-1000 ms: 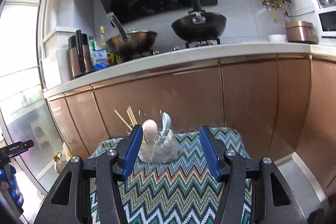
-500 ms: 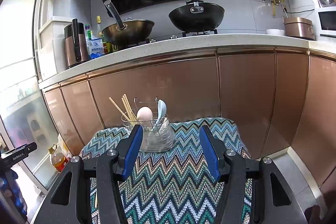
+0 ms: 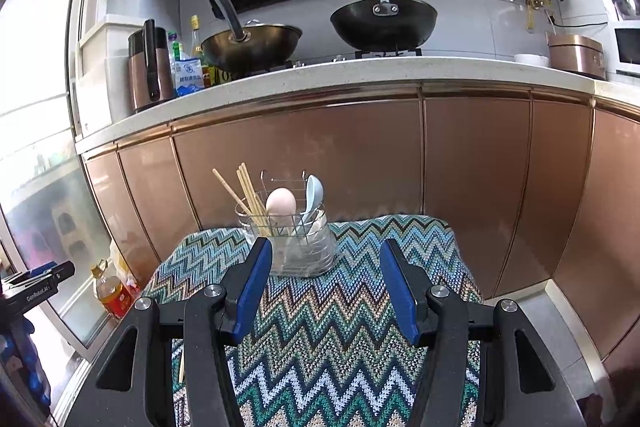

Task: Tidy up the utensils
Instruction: 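Withdraw both tools from the holder and move back over the table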

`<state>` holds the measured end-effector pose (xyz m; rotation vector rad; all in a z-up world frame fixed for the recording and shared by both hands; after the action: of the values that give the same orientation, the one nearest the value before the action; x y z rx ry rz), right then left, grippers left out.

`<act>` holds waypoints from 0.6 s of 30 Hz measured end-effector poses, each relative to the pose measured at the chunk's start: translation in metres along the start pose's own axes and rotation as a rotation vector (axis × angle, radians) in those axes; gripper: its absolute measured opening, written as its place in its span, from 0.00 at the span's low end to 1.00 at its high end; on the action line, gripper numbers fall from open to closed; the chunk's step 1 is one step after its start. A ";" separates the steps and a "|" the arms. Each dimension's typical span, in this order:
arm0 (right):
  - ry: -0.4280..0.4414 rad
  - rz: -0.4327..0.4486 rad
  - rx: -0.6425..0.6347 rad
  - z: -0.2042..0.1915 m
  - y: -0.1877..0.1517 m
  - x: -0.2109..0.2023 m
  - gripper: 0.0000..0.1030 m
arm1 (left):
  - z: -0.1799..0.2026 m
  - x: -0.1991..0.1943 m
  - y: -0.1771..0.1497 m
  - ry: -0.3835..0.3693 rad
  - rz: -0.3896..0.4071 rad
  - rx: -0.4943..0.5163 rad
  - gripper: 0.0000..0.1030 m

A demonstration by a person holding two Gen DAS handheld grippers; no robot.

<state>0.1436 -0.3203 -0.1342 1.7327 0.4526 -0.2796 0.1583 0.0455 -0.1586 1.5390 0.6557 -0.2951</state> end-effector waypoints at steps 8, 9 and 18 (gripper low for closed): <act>-0.007 -0.038 -0.014 -0.006 -0.011 0.011 0.54 | 0.000 0.009 -0.002 0.007 0.002 0.018 0.40; -0.009 -0.041 -0.015 -0.007 -0.012 0.011 0.54 | 0.000 0.011 -0.003 0.006 0.000 0.019 0.40; -0.013 -0.082 -0.031 -0.013 -0.021 0.025 0.54 | 0.000 0.027 -0.010 0.004 -0.030 0.017 0.40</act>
<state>0.1565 -0.3007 -0.1604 1.6834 0.5172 -0.3404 0.1742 0.0508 -0.1817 1.5474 0.6812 -0.3204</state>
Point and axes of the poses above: each gripper's, at about its wrist camera, not at the fingertips, and x roughly the way its jaws point, z to its right, y to its top, the point moved 10 cm from there along x, roughly the way its jaws point, and after that the axes turned 8 degrees about y, right-handed, at the moved point
